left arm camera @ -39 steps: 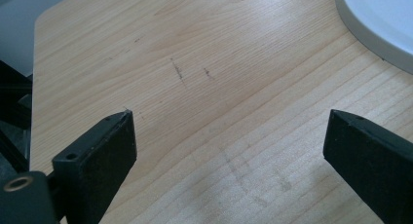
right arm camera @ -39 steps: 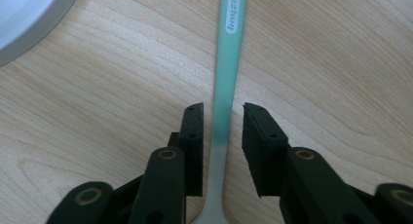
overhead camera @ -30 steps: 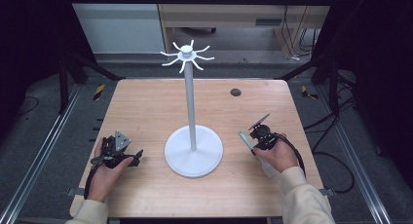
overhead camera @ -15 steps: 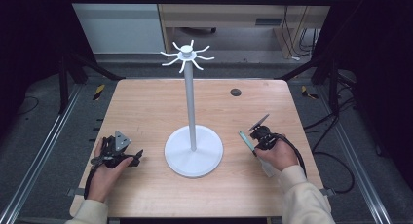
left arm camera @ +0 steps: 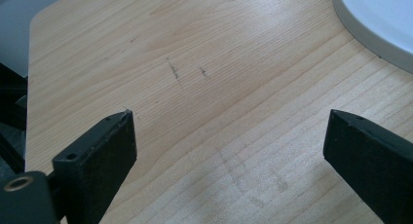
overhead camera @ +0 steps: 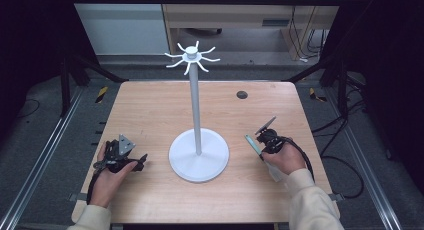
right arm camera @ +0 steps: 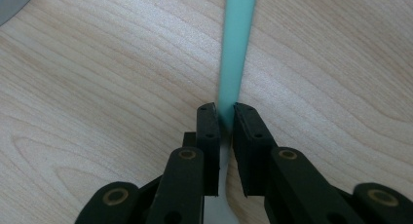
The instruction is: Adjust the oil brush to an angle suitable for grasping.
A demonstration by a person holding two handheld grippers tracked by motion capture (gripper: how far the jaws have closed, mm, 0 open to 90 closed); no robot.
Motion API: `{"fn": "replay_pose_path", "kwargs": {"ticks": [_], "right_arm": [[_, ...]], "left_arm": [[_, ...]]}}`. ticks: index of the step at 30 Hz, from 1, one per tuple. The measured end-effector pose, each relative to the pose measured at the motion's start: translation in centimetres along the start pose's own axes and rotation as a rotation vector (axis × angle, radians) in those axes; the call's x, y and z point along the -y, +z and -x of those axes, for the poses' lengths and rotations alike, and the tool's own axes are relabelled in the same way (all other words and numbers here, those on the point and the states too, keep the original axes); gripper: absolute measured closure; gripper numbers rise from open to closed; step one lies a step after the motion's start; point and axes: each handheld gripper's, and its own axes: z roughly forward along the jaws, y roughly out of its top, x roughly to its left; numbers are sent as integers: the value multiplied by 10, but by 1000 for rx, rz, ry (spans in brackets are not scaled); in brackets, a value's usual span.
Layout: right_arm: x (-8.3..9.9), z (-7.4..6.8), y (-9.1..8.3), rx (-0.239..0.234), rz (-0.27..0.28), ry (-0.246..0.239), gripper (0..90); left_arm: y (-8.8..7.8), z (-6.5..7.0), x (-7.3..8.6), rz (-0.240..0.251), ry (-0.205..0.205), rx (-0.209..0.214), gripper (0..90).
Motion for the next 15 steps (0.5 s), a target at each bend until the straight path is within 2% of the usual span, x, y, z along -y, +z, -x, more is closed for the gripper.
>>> {"fn": "replay_pose_path", "kwargs": {"ticks": [15], "right_arm": [[-1, 2, 1, -9, -6, 8, 813]], "left_arm": [[0, 0, 0, 1, 3, -1, 48]]}}
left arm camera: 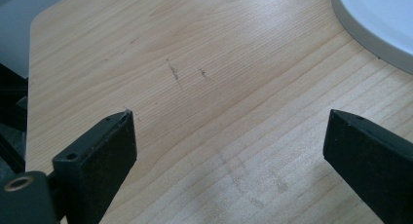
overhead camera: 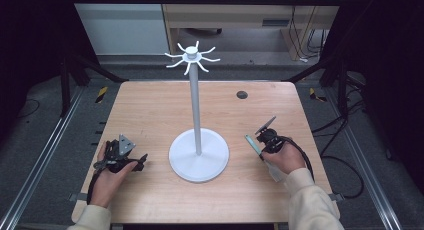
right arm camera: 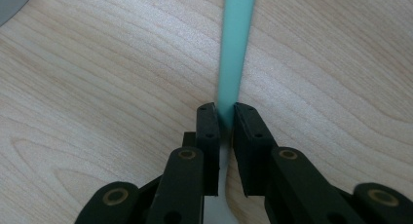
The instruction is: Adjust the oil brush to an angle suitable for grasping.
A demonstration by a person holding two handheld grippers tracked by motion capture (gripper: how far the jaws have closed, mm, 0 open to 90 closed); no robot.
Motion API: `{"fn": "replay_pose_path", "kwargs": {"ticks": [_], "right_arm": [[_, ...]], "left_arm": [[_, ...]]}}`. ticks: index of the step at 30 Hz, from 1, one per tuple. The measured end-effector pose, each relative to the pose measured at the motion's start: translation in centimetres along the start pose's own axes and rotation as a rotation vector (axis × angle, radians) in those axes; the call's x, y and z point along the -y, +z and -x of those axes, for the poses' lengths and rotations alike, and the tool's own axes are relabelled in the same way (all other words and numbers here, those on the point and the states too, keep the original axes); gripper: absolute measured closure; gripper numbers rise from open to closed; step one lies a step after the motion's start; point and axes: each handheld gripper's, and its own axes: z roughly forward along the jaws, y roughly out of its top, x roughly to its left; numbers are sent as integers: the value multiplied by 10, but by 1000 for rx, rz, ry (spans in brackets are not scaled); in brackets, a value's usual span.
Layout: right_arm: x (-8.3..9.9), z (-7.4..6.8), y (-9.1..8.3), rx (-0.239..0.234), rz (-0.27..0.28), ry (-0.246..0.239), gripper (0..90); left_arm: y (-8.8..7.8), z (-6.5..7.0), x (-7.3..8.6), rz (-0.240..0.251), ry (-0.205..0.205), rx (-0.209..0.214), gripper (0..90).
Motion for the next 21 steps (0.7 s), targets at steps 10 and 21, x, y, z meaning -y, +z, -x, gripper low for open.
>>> {"fn": "replay_pose_path", "kwargs": {"ticks": [10, 21], "right_arm": [[2, -1, -11, 15, 52, -1, 827], [-6, -9, -65, 12, 271, 1, 827]], "left_arm": [[0, 0, 0, -1, 0, -1, 48], [0, -1, 1, -4, -2, -4, 47]]}}
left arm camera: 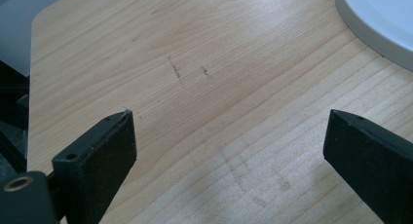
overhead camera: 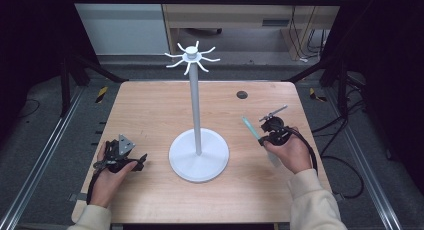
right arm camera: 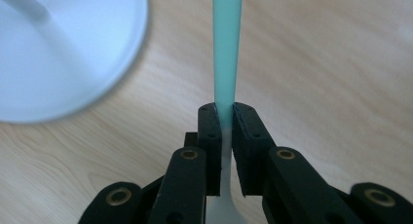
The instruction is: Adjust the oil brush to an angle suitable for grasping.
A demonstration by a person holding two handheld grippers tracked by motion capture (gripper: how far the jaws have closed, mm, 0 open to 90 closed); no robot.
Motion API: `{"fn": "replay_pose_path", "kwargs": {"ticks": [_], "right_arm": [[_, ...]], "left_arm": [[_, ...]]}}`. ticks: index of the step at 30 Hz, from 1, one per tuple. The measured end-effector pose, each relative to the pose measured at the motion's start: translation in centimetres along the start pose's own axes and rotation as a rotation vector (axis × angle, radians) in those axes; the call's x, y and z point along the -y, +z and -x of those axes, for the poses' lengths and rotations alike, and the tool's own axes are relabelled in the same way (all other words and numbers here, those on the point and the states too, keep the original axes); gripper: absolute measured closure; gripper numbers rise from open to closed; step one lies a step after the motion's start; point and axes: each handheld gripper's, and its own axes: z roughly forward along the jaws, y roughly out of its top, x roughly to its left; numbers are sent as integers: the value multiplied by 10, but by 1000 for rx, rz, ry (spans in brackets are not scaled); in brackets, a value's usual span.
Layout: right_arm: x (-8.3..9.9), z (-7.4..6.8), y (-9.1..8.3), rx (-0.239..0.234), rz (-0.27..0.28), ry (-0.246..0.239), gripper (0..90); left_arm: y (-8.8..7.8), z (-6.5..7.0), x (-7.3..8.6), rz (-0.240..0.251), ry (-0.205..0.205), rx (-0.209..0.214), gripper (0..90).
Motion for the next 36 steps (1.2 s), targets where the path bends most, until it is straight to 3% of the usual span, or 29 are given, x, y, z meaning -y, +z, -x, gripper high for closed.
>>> {"fn": "replay_pose_path", "kwargs": {"ticks": [1, 6, 12, 19, 26, 36], "right_arm": [[-5, -2, -12, -6, 78, 8, 826], [-14, -4, -32, -2, 211, 20, 826], [-21, -8, -46, -29, 354, 58, 826], [-18, -15, -45, -27, 401, 36, 826], [-15, -20, -40, -18, 443, 46, 826], [-16, -28, -50, -24, 561, 47, 827]], "left_arm": [[0, 0, 0, 1, -2, 0, 47], [-1, 0, 0, 5, -4, -1, 47], [-1, 0, 1, 3, -7, -3, 47], [0, 2, -1, 9, -5, 6, 47], [-1, 1, -1, 18, -5, 7, 47], [-1, 1, -2, 18, -3, 6, 47]]}}
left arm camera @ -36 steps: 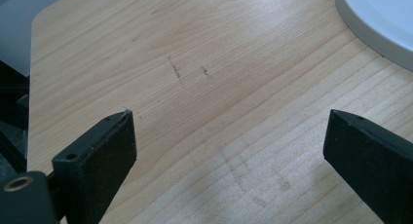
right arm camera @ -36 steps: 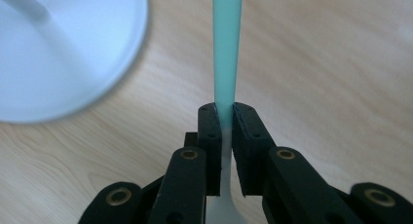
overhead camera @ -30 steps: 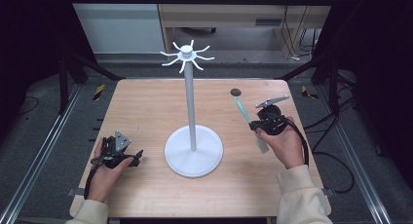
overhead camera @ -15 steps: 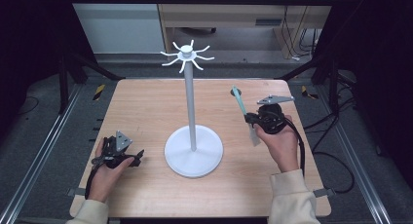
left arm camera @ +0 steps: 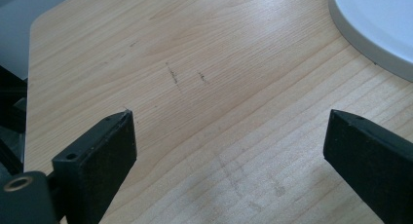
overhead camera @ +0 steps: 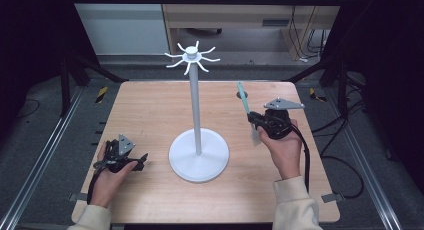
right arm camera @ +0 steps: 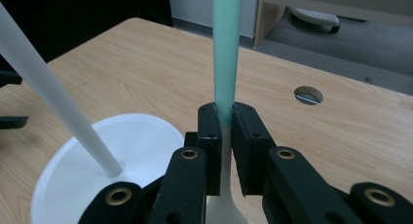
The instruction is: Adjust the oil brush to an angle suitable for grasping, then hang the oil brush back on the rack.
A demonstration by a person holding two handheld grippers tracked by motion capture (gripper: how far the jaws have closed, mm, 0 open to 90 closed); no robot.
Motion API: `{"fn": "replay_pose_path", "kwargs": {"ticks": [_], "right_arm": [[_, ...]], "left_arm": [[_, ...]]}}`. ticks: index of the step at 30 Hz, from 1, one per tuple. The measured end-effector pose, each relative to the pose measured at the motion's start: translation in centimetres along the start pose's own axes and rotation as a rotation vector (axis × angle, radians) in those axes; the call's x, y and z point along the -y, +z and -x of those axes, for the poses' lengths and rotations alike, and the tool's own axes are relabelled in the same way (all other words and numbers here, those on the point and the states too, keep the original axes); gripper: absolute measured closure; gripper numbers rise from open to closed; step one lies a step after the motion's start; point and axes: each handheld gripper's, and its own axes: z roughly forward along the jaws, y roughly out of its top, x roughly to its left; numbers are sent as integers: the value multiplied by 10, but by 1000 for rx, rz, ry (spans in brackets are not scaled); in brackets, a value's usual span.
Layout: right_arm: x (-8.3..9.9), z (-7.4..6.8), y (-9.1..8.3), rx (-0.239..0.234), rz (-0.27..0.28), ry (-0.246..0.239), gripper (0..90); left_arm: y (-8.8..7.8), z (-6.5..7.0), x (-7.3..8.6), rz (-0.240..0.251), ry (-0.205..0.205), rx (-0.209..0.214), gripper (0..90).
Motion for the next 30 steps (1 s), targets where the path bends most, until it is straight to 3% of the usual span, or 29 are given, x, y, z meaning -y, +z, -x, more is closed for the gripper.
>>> {"fn": "replay_pose_path", "kwargs": {"ticks": [16, 30], "right_arm": [[-14, -11, -20, -33, 111, -9, 826], [-32, -36, -42, -88, 208, -48, 826]], "left_arm": [[-1, -1, 0, -4, 4, 1, 47], [0, 0, -1, 5, -5, 3, 46]]}}
